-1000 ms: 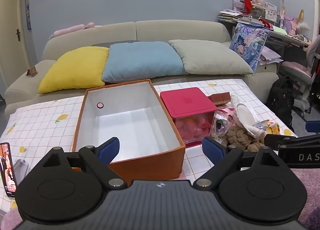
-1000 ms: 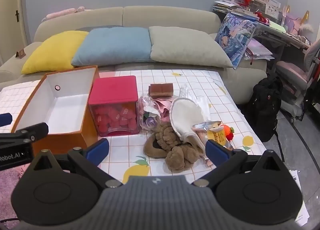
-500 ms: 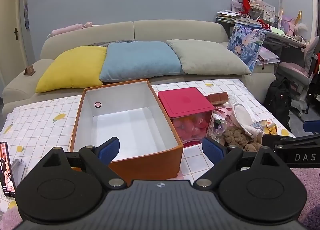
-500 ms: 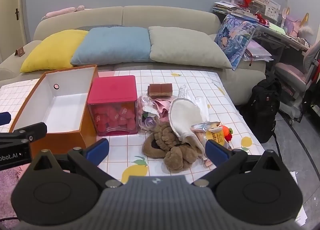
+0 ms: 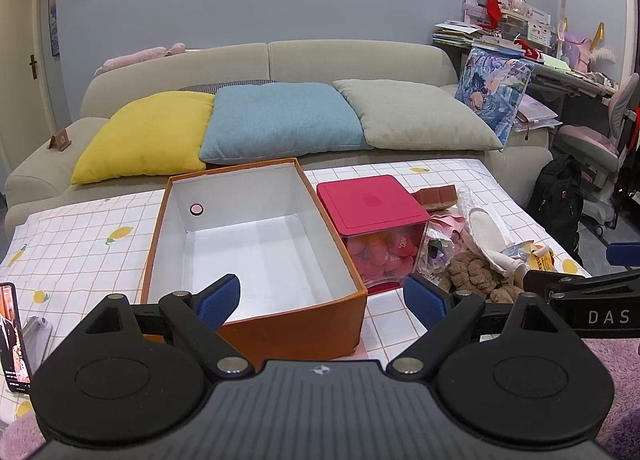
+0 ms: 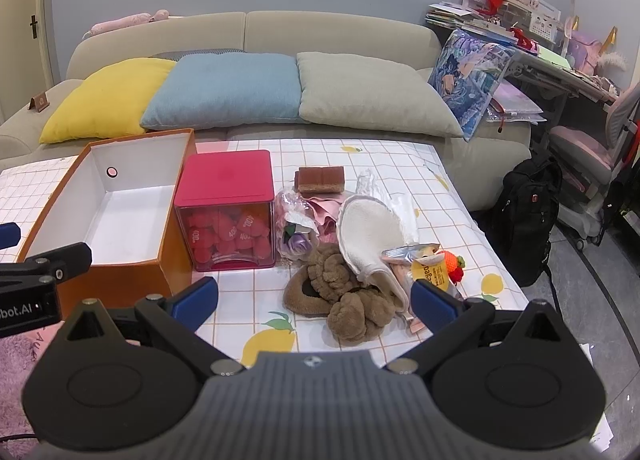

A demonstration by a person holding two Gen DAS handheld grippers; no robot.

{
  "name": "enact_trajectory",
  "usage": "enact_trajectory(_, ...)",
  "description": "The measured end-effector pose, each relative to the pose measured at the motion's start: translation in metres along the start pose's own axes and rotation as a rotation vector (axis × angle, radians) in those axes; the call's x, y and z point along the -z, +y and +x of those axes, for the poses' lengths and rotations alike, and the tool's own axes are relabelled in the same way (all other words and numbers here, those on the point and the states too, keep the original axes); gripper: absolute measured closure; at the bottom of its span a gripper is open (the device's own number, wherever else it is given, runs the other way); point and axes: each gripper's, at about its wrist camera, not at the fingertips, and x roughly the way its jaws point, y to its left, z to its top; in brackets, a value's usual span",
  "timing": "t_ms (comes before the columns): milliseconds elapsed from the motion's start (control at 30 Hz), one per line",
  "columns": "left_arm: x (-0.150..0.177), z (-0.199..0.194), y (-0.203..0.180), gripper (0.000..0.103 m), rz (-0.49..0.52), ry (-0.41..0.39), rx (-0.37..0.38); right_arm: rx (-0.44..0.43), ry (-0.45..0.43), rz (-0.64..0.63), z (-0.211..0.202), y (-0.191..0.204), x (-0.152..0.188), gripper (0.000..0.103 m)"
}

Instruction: Organize soft objects

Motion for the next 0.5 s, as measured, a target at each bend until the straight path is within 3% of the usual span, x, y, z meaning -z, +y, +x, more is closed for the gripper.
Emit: enact_trajectory(500,-0.0008,-0.0005,0.0012,0.000,-0.001,0.000,0.000,-0.001,-0.002,-0.006,0.0014,0.0011,0.0014,0.003)
